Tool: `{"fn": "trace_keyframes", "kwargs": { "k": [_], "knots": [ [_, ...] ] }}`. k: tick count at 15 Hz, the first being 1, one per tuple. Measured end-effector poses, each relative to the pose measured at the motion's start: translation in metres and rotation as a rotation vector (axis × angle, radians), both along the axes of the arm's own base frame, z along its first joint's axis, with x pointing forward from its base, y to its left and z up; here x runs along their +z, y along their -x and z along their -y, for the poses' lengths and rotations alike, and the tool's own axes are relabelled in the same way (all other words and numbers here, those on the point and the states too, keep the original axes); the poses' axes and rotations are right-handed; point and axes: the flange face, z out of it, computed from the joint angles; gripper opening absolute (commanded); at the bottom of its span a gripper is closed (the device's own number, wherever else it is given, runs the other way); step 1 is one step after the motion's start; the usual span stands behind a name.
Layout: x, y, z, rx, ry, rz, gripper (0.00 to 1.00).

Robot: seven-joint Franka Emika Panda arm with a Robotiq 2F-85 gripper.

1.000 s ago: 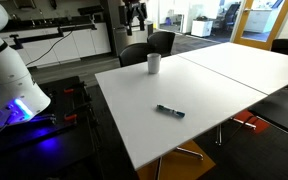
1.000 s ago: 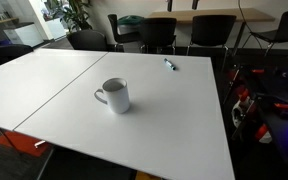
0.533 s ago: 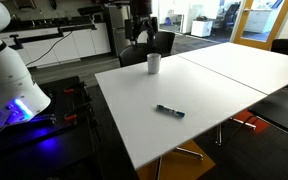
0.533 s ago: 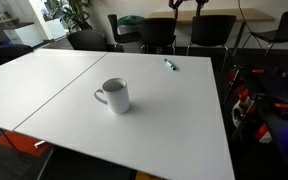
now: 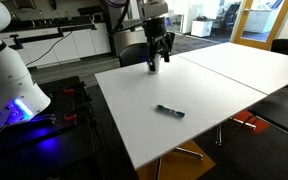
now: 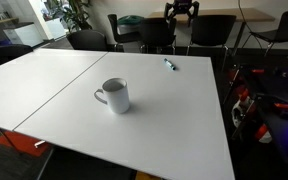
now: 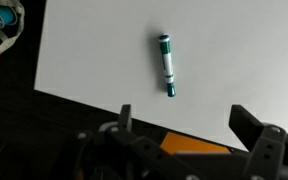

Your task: Put the green marker in the white mug

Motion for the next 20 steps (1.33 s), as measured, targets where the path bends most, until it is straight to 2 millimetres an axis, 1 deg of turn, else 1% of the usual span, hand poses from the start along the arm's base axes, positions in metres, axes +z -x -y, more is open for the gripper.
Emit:
{"fn": "trace_keyframes", "kwargs": {
  "k": [4, 8, 12, 17, 20],
  "knots": [
    [-0.032, -0.008, 0.005, 0.008, 0.012, -0.006, 1.00],
    [-0.057, -0.017, 0.007, 0.022, 0.020, -0.030, 1.00],
    [-0.084, -0.025, 0.008, 0.083, 0.024, -0.029, 1.00],
    [-0.125, -0.027, 0.009, 0.153, 0.001, -0.005, 1.00],
    [-0.145, -0.030, 0.008, 0.169, -0.021, -0.016, 1.00]
  ]
}}
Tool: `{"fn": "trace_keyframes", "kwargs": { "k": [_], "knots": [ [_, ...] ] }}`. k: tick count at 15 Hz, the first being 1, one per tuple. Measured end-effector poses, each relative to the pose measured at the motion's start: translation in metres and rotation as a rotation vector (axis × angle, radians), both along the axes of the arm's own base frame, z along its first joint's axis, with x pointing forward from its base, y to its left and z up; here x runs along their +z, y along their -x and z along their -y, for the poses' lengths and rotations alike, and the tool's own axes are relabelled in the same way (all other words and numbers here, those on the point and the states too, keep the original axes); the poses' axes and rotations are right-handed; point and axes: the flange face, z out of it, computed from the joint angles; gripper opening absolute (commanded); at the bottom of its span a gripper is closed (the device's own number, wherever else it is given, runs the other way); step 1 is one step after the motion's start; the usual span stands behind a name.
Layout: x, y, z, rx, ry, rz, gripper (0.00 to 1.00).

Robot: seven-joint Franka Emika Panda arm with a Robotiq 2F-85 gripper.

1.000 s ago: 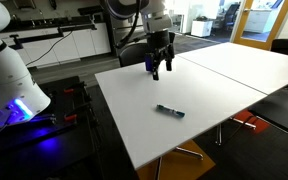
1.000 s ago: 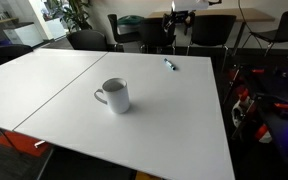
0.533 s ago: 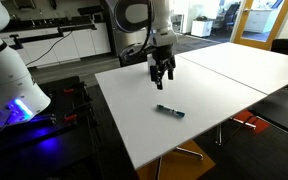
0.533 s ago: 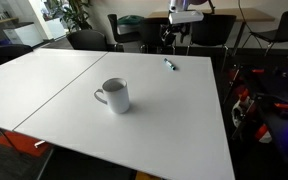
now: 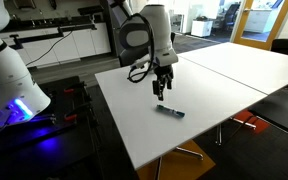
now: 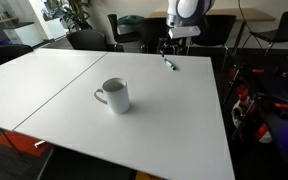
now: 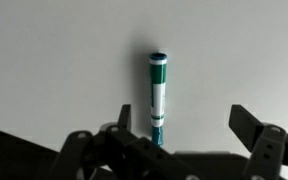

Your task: Put the green marker in the white mug

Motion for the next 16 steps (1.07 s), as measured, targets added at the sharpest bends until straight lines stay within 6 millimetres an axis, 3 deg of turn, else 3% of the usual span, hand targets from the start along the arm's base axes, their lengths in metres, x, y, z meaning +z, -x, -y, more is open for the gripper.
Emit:
{"fn": "trace_keyframes", "kwargs": {
  "k": [8, 16],
  "knots": [
    [-0.031, 0.001, 0.018, -0.081, -0.013, -0.025, 1.00],
    [-0.043, -0.004, 0.023, -0.092, -0.008, -0.030, 1.00]
  ]
}}
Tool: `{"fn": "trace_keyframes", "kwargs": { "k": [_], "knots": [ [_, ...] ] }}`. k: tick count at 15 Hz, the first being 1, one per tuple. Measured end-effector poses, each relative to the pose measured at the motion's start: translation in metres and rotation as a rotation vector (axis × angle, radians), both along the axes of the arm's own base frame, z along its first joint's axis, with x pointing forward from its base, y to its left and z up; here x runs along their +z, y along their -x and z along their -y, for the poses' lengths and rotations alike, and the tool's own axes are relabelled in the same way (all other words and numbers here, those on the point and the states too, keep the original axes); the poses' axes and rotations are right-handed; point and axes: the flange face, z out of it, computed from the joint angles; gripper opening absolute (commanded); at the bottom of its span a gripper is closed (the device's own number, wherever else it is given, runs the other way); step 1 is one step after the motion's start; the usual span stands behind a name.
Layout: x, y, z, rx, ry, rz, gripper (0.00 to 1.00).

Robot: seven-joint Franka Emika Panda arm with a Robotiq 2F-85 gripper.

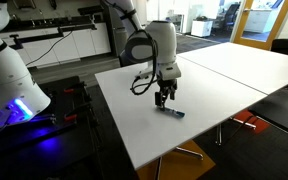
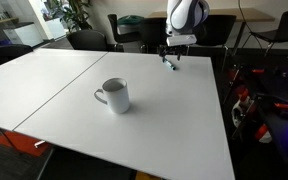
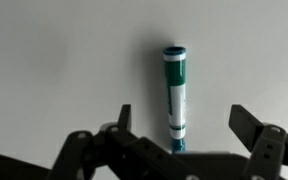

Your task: Put the green marker in the white mug

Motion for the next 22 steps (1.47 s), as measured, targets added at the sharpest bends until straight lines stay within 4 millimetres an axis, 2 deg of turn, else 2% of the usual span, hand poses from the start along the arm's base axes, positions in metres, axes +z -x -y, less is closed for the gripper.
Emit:
{"fn": "trace_keyframes", "kwargs": {
  "k": [7, 9, 10, 18, 19, 22],
  "knots": [
    [-0.013, -0.005, 0.002, -0.008, -0.001, -0.009, 0.99],
    [-0.018, -0.006, 0.003, -0.011, -0.002, -0.013, 0.74],
    [-0.020, -0.007, 0.003, -0.011, -0.002, -0.014, 0.69],
    [-0.023, -0.012, 0.005, -0.010, 0.000, -0.013, 0.07],
    [-0.022, -0.013, 0.006, -0.010, 0.001, -0.013, 0.01],
    [-0.021, -0.013, 0.007, -0.012, 0.002, -0.012, 0.05]
  ]
}}
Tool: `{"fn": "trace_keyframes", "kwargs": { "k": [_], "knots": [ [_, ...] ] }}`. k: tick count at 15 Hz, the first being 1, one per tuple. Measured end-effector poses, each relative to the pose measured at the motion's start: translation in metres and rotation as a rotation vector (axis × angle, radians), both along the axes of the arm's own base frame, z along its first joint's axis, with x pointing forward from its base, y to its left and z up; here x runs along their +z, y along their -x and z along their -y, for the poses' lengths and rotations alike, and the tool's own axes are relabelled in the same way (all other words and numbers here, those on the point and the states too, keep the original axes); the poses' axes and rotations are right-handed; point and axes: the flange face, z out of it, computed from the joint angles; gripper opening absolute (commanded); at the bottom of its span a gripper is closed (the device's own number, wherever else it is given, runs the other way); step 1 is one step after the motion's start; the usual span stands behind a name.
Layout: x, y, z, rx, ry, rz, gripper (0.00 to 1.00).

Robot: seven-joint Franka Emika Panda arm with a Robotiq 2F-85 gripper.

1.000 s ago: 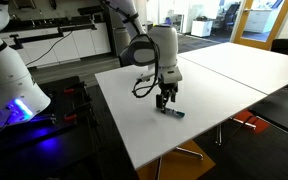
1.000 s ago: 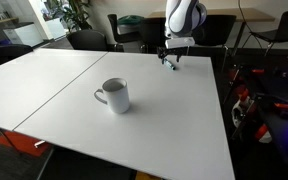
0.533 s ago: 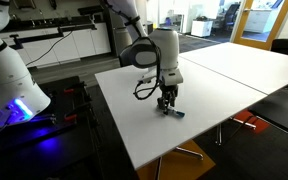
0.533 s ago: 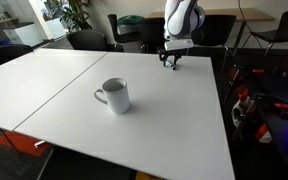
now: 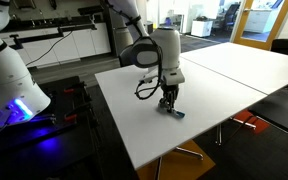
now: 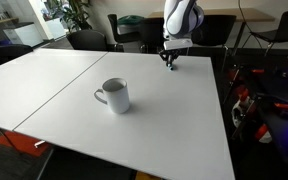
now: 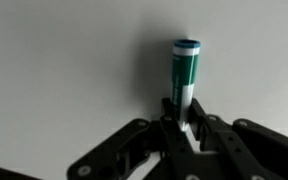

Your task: Put the green marker in the white mug

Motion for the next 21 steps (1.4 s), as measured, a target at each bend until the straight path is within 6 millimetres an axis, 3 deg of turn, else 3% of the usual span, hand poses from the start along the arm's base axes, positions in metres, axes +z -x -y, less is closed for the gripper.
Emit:
{"fn": "trace_keyframes", "kwargs": {
  "k": [4, 6, 11, 15, 21],
  "knots": [
    [0.005, -0.002, 0.003, 0.001, 0.012, 0.006, 0.05],
    [0.023, -0.009, 0.005, 0.008, 0.039, 0.028, 0.05],
    [0.118, -0.029, -0.010, 0.067, 0.070, 0.161, 0.05],
    [0.197, -0.031, -0.033, 0.181, 0.091, 0.262, 0.05],
    [0.282, -0.028, -0.077, 0.401, 0.119, 0.307, 0.05]
  ]
}}
